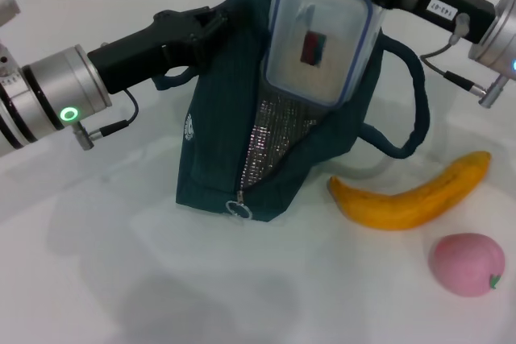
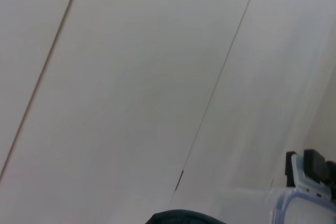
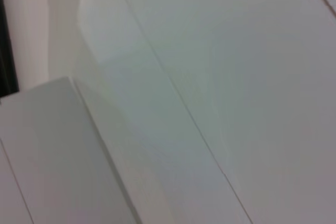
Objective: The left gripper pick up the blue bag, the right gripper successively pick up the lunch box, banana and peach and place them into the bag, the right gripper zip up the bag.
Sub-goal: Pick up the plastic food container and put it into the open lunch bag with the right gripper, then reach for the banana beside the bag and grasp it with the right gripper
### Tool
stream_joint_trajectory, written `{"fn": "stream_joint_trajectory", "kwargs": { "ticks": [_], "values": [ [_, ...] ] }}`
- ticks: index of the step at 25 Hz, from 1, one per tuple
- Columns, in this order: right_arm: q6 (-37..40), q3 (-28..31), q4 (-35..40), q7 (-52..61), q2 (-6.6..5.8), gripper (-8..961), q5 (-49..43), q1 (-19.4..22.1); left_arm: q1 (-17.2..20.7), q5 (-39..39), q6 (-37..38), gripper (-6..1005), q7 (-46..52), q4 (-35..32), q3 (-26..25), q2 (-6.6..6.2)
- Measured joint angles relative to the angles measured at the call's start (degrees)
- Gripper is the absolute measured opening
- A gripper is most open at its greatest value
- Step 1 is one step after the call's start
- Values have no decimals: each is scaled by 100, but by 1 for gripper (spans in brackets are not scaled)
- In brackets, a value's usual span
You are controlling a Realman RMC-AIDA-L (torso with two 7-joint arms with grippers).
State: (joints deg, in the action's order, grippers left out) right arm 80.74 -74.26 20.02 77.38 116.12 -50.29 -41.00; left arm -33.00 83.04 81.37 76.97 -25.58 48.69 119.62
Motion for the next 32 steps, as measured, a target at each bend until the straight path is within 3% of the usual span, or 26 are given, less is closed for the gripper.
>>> {"fn": "stream_joint_trajectory", "kwargs": {
  "ticks": [12, 15, 19, 20, 24, 26, 29, 32],
  "values": [
    [-186, -287, 62, 309, -55, 232, 21, -9, -5, -17, -3, 39, 68, 64, -27, -2],
    [-3, -271, 211, 398, -156, 247, 20, 63, 30, -18, -1, 40, 66, 65, -32, -6],
    [120, -263, 689, 755, -481, 268, -100, 358, 51, -17, 0, 40, 62, 65, -35, -17],
    [121, -262, 934, 944, -616, 273, -283, 481, 51, -17, 0, 40, 60, 65, -36, -17],
    [293, -57, 2114, 1972, -1266, 455, -1642, 934, 61, -15, 2, 39, 56, 57, -36, -19],
    [562, 248, 2497, 2356, -1407, 520, -2438, 1023, 110, -15, 2, 39, 56, 44, -36, -22],
    [1107, 856, 3118, 2970, -1347, 578, -4113, 1012, 183, 3, 1, 39, 54, 27, -38, -26],
    [1479, 976, 3756, 3482, -1094, 614, -5473, 972, 148, 38, -41, 40, 36, 53, -28, -23]
  ]
}}
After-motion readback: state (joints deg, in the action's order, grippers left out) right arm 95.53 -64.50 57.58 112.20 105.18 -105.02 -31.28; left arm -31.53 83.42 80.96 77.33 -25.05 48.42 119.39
